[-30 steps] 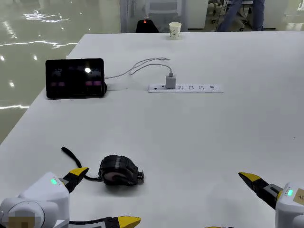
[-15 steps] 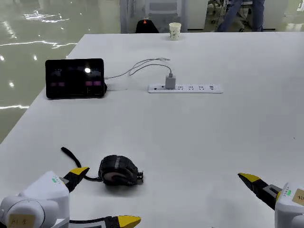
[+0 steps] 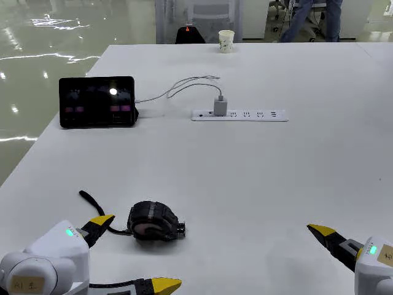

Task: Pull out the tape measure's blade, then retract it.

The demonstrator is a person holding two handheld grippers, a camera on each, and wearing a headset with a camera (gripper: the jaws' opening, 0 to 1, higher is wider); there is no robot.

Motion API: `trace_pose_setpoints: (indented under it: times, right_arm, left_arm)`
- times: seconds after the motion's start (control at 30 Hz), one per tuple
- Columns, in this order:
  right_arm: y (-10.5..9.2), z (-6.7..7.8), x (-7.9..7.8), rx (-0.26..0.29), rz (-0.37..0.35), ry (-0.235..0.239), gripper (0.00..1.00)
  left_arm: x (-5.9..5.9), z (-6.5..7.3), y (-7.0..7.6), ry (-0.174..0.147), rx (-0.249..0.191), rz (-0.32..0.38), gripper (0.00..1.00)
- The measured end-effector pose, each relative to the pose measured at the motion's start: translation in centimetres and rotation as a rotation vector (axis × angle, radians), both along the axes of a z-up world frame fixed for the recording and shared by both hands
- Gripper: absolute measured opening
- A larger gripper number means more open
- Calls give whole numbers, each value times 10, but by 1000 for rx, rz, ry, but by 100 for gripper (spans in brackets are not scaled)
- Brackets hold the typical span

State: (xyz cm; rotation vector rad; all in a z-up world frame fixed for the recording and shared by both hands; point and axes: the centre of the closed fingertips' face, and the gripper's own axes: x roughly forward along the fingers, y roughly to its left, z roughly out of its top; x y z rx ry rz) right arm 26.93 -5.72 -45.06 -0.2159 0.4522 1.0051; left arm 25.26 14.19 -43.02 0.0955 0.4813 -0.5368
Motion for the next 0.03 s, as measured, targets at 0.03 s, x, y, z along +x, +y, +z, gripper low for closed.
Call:
trace_pose_setpoints:
  times: [0.03]
  right_arm:
    - [0, 0, 0, 0, 0, 1, 99]
  left_arm:
    - [0, 0, 0, -2, 2, 0, 99]
